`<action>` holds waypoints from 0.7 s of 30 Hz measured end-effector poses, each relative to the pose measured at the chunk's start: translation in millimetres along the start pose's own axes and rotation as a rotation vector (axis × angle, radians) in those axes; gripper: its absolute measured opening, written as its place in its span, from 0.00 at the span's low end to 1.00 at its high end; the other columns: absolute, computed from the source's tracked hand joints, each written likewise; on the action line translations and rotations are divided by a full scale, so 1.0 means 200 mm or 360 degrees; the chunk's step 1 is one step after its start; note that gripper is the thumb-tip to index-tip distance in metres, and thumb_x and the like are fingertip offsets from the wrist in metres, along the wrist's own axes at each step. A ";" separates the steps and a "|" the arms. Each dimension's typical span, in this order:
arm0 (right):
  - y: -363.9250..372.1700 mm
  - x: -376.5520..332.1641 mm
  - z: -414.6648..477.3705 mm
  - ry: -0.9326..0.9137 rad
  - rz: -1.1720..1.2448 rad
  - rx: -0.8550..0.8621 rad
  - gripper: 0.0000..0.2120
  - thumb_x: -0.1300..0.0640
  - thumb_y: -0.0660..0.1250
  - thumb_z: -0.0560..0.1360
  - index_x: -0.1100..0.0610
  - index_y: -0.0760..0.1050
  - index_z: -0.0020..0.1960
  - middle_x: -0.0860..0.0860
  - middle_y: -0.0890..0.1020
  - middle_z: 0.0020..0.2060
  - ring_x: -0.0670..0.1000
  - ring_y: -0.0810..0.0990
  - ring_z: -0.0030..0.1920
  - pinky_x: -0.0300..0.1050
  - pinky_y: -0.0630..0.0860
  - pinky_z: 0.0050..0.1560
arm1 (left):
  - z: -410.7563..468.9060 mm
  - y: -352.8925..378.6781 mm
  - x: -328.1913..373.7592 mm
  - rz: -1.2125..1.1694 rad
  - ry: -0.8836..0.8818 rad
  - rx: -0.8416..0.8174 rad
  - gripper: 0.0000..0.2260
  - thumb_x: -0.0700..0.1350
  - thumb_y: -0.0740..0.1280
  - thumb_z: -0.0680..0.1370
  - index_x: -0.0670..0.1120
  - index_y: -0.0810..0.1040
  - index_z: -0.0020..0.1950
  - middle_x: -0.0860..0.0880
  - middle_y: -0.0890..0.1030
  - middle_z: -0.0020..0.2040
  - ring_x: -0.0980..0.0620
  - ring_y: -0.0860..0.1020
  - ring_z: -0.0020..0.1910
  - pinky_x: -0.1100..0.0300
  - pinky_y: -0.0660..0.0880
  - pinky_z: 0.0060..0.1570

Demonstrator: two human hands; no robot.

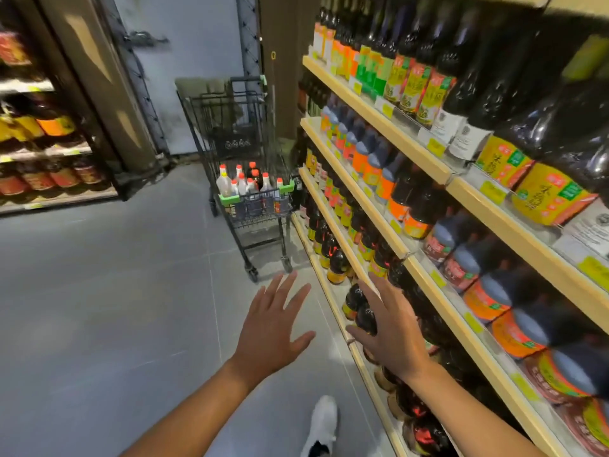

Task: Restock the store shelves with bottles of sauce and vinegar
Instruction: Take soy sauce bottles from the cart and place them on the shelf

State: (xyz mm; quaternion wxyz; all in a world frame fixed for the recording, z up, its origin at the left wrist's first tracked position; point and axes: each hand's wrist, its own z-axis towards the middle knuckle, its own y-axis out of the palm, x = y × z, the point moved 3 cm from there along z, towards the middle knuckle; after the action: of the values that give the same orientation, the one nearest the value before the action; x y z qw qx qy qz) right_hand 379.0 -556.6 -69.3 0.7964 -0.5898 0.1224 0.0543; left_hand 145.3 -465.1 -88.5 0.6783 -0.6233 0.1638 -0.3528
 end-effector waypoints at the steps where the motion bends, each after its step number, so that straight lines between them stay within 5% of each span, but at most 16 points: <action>1: 0.04 0.00 0.09 -0.0021 -0.0040 -0.0008 0.43 0.32 0.71 0.72 0.50 0.63 0.80 0.51 0.65 0.78 0.55 0.66 0.76 0.57 0.69 0.72 | 0.05 0.01 -0.06 0.0017 -0.0036 -0.0012 0.38 0.69 0.59 0.78 0.56 0.53 0.84 0.50 0.48 0.86 0.46 0.44 0.84 0.42 0.55 0.81; 5: 0.22 0.04 0.47 -0.0080 0.0034 -0.0045 0.44 0.34 0.72 0.72 0.50 0.60 0.81 0.51 0.62 0.80 0.54 0.62 0.78 0.57 0.63 0.75 | 0.33 0.06 -0.31 0.0156 -0.0192 -0.0082 0.39 0.71 0.53 0.79 0.58 0.44 0.84 0.51 0.37 0.84 0.46 0.37 0.83 0.41 0.49 0.81; 9: 0.35 0.08 0.85 -0.0144 0.0093 -0.0094 0.44 0.35 0.71 0.73 0.49 0.58 0.82 0.50 0.61 0.80 0.53 0.61 0.79 0.54 0.62 0.76 | 0.59 0.06 -0.54 0.0067 -0.0285 -0.0064 0.38 0.70 0.58 0.78 0.61 0.46 0.83 0.51 0.43 0.85 0.46 0.41 0.84 0.43 0.48 0.80; 21: 0.72 0.04 1.97 -0.0295 0.0167 -0.0278 0.41 0.39 0.73 0.75 0.54 0.61 0.81 0.52 0.62 0.80 0.55 0.61 0.79 0.60 0.66 0.75 | 1.21 0.10 -1.20 0.0026 -0.0750 -0.0034 0.39 0.70 0.58 0.78 0.61 0.43 0.84 0.54 0.39 0.84 0.50 0.37 0.83 0.46 0.44 0.81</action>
State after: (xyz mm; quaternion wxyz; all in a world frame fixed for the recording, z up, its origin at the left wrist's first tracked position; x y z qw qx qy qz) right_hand 404.5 -138.4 -97.3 0.7459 -0.6422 0.0739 0.1605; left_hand 143.7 -124.0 -118.6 0.6940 -0.6943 0.0099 -0.1904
